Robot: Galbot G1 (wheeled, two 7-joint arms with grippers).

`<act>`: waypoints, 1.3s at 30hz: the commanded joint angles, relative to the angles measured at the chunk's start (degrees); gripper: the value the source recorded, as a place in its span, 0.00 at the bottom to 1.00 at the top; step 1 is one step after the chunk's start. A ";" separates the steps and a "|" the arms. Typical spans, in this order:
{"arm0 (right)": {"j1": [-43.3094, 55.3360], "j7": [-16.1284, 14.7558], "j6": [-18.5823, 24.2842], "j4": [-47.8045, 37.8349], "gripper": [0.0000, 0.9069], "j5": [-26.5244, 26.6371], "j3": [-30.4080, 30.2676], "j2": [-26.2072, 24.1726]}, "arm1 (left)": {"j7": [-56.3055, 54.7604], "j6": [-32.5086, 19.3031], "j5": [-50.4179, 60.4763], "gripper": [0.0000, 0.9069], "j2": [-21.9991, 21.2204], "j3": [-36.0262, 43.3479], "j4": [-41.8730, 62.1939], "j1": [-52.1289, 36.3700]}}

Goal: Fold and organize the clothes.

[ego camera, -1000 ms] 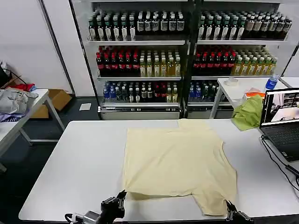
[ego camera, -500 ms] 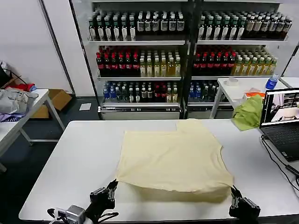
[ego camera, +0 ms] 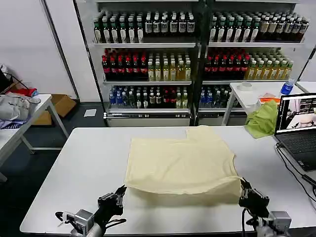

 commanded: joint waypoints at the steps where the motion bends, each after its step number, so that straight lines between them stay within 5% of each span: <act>1: 9.27 0.21 -1.02 -6.38 0.00 2.87 -1.59 -3.70 | 0.25 -0.03 0.09 0.01 1.99 4.26 7.38 -9.35; 31: 24.12 -1.72 -4.37 -20.18 0.00 -1.18 -14.21 -5.53 | 0.49 -1.34 2.66 0.03 1.83 15.04 26.30 -30.12; 32: 24.33 -1.75 -4.28 -20.69 0.53 -1.49 -14.67 -5.33 | 0.48 -1.45 2.99 0.17 1.70 15.24 26.56 -30.10; 33: 24.56 -1.76 -4.23 -21.06 0.53 -1.84 -15.01 -5.06 | 0.49 -1.49 3.14 0.33 1.59 15.39 26.72 -30.06; 34: 24.73 -1.74 -4.26 -21.32 1.00 -2.22 -15.40 -4.82 | 0.48 -1.47 3.22 0.54 1.44 15.45 26.83 -29.95; 35: 24.86 -1.65 -4.42 -21.64 1.00 -2.47 -15.71 -4.64 | 0.50 -1.43 3.38 1.00 1.32 15.58 26.89 -29.86; 39: 24.92 -1.79 -4.69 -22.00 1.00 -3.33 -16.32 -3.84 | 0.56 -1.22 3.33 1.00 1.15 15.63 26.74 -29.30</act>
